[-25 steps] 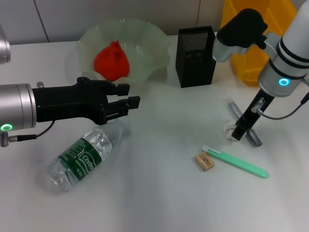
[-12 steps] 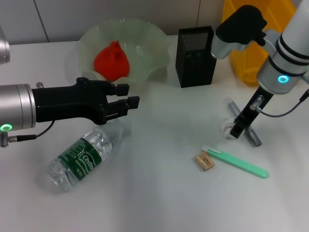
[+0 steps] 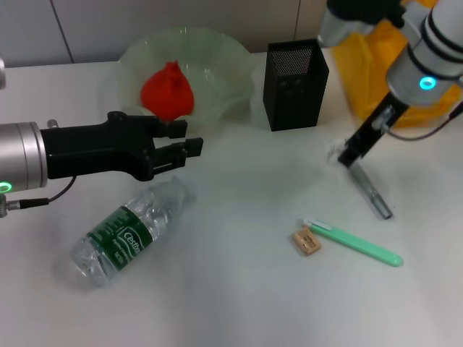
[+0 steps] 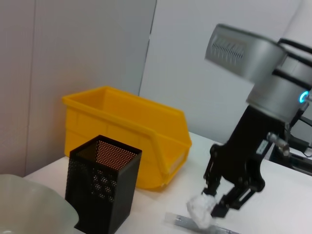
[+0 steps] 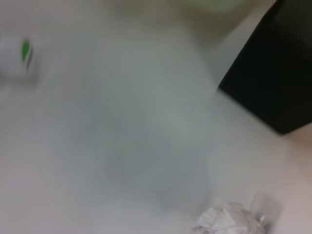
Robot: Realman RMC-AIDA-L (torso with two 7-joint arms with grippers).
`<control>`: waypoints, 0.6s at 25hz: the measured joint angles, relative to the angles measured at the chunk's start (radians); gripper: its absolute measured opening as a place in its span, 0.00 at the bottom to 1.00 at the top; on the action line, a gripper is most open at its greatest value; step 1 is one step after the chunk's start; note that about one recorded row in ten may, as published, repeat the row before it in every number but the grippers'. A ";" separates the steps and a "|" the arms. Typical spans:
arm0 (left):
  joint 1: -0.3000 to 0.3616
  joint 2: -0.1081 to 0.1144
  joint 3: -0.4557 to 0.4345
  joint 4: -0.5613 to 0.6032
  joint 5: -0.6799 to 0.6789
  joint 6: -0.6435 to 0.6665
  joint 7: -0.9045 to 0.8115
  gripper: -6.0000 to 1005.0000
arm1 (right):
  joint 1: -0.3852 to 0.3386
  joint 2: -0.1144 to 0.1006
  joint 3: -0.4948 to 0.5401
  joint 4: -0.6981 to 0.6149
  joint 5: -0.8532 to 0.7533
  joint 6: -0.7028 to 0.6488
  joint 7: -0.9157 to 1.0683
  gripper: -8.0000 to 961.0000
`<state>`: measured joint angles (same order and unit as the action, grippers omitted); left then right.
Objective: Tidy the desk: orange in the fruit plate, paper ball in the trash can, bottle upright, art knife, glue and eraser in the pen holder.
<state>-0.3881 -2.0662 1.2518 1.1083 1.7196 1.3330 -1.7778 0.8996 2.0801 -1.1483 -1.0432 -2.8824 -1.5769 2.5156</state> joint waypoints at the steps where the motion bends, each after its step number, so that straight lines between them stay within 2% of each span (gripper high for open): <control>1: 0.000 0.000 -0.004 -0.001 0.000 0.000 0.000 0.41 | -0.005 0.000 -0.001 -0.044 0.000 -0.009 0.009 0.36; 9: -0.003 0.000 -0.005 -0.001 0.004 -0.001 0.000 0.41 | -0.007 -0.007 0.010 -0.179 -0.015 -0.019 0.018 0.35; 15: -0.004 0.001 -0.005 -0.001 0.002 -0.001 0.000 0.41 | -0.039 -0.015 0.031 -0.316 -0.036 -0.019 0.021 0.35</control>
<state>-0.3925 -2.0654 1.2471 1.1075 1.7219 1.3317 -1.7779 0.8611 2.0650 -1.1171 -1.3595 -2.9182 -1.5959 2.5367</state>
